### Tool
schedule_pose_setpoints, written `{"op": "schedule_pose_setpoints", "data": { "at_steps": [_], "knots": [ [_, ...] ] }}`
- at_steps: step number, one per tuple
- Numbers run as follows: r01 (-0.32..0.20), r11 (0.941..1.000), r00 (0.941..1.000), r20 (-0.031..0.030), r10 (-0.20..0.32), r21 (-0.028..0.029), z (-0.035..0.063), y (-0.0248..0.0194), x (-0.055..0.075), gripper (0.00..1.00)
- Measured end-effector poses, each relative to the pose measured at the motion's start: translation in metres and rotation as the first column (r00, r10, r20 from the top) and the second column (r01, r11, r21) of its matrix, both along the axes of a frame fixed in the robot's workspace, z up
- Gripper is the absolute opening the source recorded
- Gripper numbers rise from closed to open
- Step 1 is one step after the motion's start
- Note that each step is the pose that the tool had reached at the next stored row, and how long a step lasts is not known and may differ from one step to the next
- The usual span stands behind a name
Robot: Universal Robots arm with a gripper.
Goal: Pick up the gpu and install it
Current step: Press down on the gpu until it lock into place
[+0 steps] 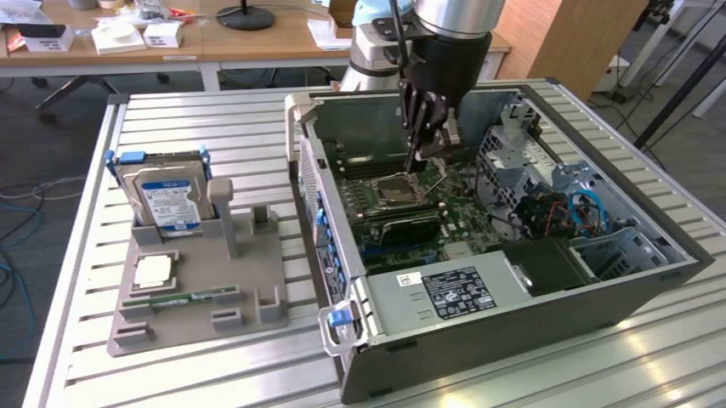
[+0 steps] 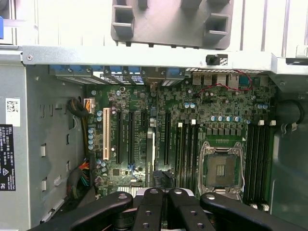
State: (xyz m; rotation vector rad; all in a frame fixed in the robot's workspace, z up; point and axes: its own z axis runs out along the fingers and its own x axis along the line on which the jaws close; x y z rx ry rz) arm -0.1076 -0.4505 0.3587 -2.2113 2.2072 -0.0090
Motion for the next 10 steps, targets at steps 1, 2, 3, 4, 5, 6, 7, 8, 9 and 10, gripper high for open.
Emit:
{"op": "schedule_pose_setpoints", "data": {
  "at_steps": [1, 2, 3, 4, 5, 6, 7, 8, 9, 10],
  "knots": [
    [0.0, 1.0, 1.0, -0.0001, 0.0, -0.0002, 0.0011, 0.0, 0.0, 0.1],
    [0.0, 1.0, 1.0, 0.0001, 0.0, 0.0001, 0.0021, 0.0, 0.0, 0.1],
    [0.0, 1.0, 1.0, 0.0001, 0.0, 0.0002, 0.0028, 0.0, 0.0, 0.1],
    [0.0, 1.0, 1.0, 0.0002, 0.0, 0.0003, 0.0028, 0.0, 0.0, 0.1],
    [0.0, 1.0, 1.0, 0.0002, 0.0, 0.0004, 0.0028, 0.0, 0.0, 0.1],
    [0.0, 1.0, 1.0, 0.0002, 0.0, 0.0003, 0.0028, 0.0, 0.0, 0.1],
    [0.0, 1.0, 1.0, 0.0001, 0.0, 0.0003, 0.0029, 0.0, 0.0, 0.1],
    [0.0, 1.0, 1.0, 0.0001, 0.0, 0.0002, 0.0029, 0.0, 0.0, 0.1],
    [0.0, 1.0, 1.0, 0.0002, 0.0, 0.0003, 0.0029, 0.0, 0.0, 0.1],
    [0.0, 1.0, 1.0, 0.0001, 0.0, 0.0003, 0.0029, 0.0, 0.0, 0.1]
  ]
}}
